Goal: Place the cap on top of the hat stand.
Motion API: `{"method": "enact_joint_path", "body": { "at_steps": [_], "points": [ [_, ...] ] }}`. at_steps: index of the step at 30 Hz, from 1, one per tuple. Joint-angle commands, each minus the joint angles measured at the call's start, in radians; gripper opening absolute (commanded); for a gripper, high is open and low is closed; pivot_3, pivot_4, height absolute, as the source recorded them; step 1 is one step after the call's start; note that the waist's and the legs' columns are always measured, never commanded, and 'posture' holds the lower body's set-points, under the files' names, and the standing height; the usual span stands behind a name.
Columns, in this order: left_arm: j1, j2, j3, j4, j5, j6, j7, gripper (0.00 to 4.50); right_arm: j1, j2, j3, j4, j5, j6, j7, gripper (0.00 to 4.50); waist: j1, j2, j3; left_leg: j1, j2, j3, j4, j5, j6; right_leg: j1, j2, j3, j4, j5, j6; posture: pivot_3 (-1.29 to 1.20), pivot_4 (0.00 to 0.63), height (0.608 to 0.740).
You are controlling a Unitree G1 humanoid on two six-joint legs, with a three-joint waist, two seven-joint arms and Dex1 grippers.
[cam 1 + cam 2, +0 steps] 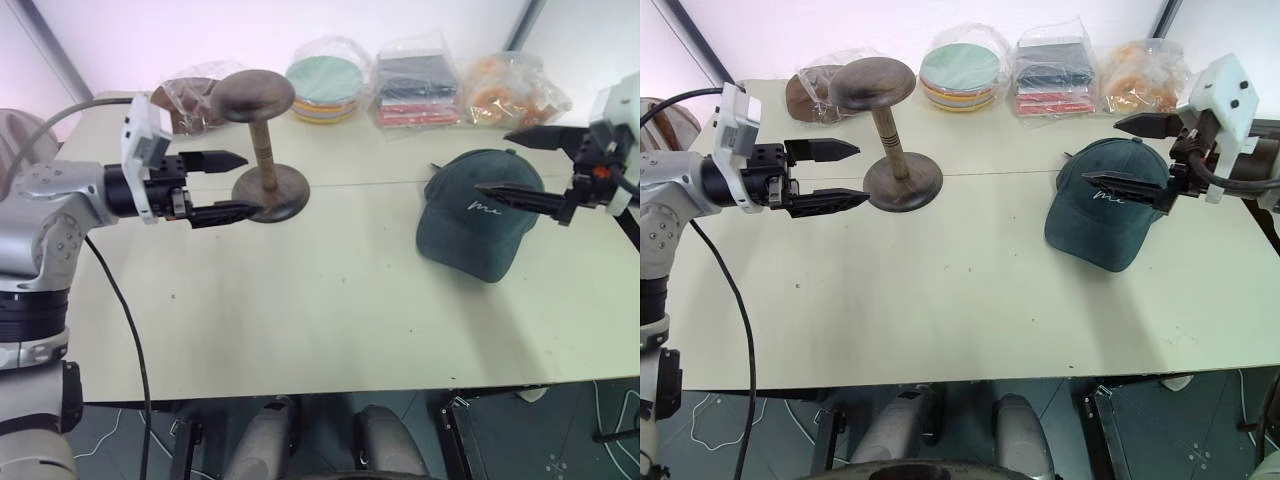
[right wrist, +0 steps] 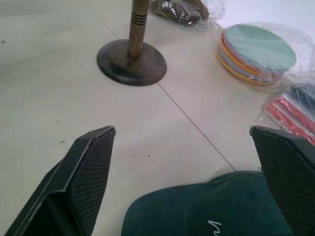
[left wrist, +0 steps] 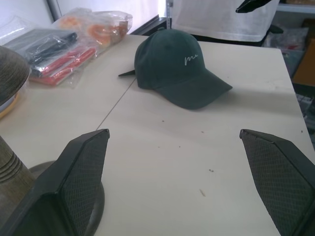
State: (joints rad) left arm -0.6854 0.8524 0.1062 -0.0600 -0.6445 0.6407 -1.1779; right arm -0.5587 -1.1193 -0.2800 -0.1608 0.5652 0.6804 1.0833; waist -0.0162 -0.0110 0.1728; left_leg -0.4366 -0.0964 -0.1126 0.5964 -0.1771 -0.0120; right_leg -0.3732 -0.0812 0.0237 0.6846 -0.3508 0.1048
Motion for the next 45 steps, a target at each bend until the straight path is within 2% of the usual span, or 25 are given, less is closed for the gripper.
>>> {"method": "enact_joint_path", "body": {
  "at_steps": [1,33,39,45],
  "points": [
    [-0.040,0.014,0.035,-0.003,0.000,-0.020,0.004,4.50,0.002,-0.025,-0.045,-0.022,0.007,-0.014,0.003,4.48,0.001,0.000,0.000,0.000,0.000,0.000,0.000,0.000,0.000,0.000,0.000,0.000,0.000,0.000,0.000,0.00,0.150,0.740],
    [-0.040,-0.020,0.025,-0.019,-0.020,0.004,0.011,4.50,0.107,-0.062,-0.107,-0.131,0.000,0.018,-0.043,4.48,0.002,0.000,0.000,0.000,0.000,0.000,0.000,0.000,0.000,0.000,0.000,0.000,0.000,0.000,0.000,0.00,0.150,0.740],
    [-0.007,-0.049,0.018,-0.041,-0.028,0.012,0.026,4.50,0.315,-0.039,-0.085,-0.369,-0.174,-0.014,-0.201,4.48,0.003,0.000,0.000,-0.001,0.000,-0.001,0.001,0.000,0.000,-0.001,0.000,0.000,0.001,0.000,0.000,0.00,0.150,0.740],
    [0.031,-0.078,0.012,-0.070,-0.040,0.026,0.047,4.50,0.437,0.084,-0.089,-0.525,-0.322,-0.065,-0.399,4.48,0.003,-0.001,-0.001,-0.002,0.000,-0.001,0.002,0.000,0.000,-0.001,0.000,-0.001,0.001,0.000,0.000,0.00,0.150,0.740]
  ]
}}
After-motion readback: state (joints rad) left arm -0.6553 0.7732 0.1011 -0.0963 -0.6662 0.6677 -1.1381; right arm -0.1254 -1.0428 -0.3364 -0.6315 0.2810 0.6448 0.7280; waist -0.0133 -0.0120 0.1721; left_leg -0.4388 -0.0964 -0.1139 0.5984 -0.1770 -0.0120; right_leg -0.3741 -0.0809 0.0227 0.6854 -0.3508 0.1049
